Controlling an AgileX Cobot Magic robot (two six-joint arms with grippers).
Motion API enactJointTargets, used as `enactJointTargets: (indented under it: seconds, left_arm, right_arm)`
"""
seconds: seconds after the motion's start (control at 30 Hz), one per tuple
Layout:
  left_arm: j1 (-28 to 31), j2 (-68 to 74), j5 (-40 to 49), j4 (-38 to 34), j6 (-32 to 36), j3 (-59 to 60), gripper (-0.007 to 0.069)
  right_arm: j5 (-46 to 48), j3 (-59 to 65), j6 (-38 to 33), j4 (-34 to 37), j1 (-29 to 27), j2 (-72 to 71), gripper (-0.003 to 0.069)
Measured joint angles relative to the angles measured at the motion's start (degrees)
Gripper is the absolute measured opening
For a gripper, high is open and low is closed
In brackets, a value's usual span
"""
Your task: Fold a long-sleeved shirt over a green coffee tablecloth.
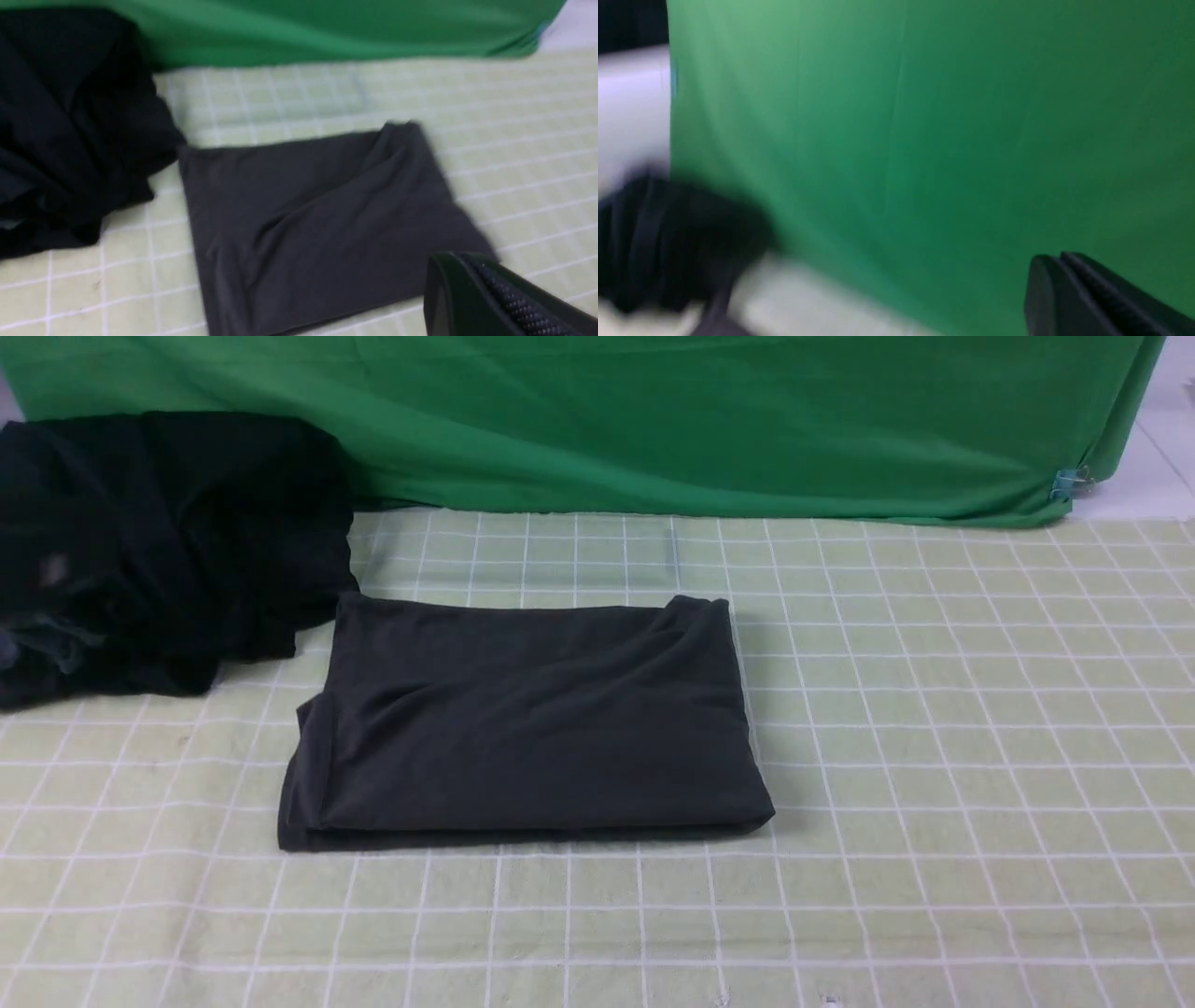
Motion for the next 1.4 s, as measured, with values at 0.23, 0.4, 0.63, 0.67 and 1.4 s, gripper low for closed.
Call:
enactJointTargets:
  seconds: [0.23, 0.4, 0.63, 0.67, 1.4]
  left_arm:
    - [0.0, -21.65, -3.41, -1.68, -1.51, 14.92, -0.0004]
    - [0.0, -31.29, -8.47, -1.85, -1.62, 23.76, -0.0004]
    - [0.0, -33.75, -18.02, -1.82, -1.62, 30.15, -0.0003]
    - [0.0, -33.75, -18.13, -1.73, -1.62, 30.21, -0.0003]
    - [0.08, -33.75, -20.28, 2.75, -0.83, 31.28, -0.0002]
  right_arm:
    - [-32.25, 29.68, 0.0, -0.17, 0.0, -24.45, 0.0001]
    - [-40.85, 35.63, 0.0, -0.17, 0.0, -30.43, 0.0038]
    - [-42.89, 35.7, 0.07, -0.17, 0.0, -30.8, 0.0166]
    - [-42.62, 35.76, 0.07, -0.17, 0.0, -30.8, 0.0183]
    - [-31.89, 35.82, 0.23, -0.17, 0.0, -30.8, 0.0241]
